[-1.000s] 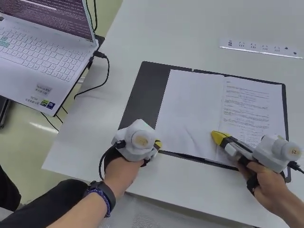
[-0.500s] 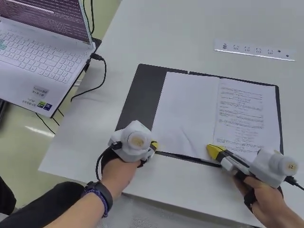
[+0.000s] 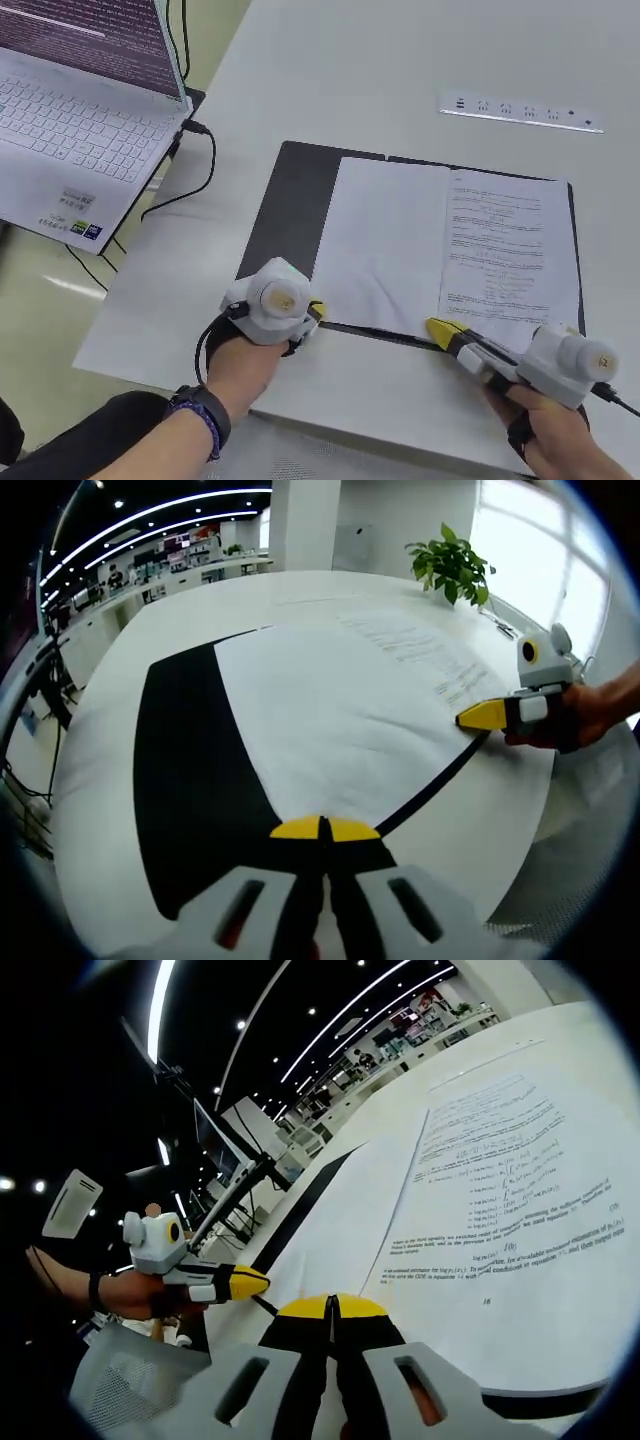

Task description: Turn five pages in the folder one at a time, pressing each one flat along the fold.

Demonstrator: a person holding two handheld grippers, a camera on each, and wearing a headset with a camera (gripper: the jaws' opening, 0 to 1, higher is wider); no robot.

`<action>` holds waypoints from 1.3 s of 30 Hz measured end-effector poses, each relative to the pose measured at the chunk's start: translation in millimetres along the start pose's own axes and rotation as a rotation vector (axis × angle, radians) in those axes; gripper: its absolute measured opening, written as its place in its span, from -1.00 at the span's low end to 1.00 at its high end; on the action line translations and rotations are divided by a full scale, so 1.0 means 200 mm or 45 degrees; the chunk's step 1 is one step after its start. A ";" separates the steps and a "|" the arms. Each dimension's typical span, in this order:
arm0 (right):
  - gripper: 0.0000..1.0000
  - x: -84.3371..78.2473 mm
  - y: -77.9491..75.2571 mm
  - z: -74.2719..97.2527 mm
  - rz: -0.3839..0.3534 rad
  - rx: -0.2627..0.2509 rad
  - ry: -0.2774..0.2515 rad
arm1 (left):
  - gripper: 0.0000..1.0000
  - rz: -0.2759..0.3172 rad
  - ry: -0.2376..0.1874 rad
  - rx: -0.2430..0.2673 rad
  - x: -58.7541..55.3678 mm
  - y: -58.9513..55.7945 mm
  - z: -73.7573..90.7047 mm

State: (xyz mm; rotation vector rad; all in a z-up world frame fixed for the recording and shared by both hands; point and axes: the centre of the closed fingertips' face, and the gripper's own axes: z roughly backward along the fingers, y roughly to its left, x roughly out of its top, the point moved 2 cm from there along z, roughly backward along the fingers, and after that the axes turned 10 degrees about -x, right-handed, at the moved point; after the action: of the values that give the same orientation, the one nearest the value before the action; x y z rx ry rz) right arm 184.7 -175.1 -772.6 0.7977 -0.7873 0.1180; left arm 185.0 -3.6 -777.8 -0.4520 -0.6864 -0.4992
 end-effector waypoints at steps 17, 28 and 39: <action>-0.75 0.06 0.00 0.06 -0.046 -0.043 0.020 | -0.82 0.006 0.079 -0.102 0.01 -0.04 0.00; -0.49 0.15 -0.08 0.18 0.051 -0.135 0.002 | -0.48 -0.005 0.016 -0.158 0.12 -0.14 0.02; -0.27 0.29 -0.12 0.30 0.211 -0.180 -0.028 | -0.25 -0.115 -0.031 -0.179 0.25 -0.16 0.11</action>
State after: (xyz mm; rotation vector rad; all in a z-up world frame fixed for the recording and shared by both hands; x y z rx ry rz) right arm 200.2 -244.4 -720.9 0.6002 -0.8722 0.2000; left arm 188.7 -31.4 -720.5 -0.5618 -0.6994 -0.6307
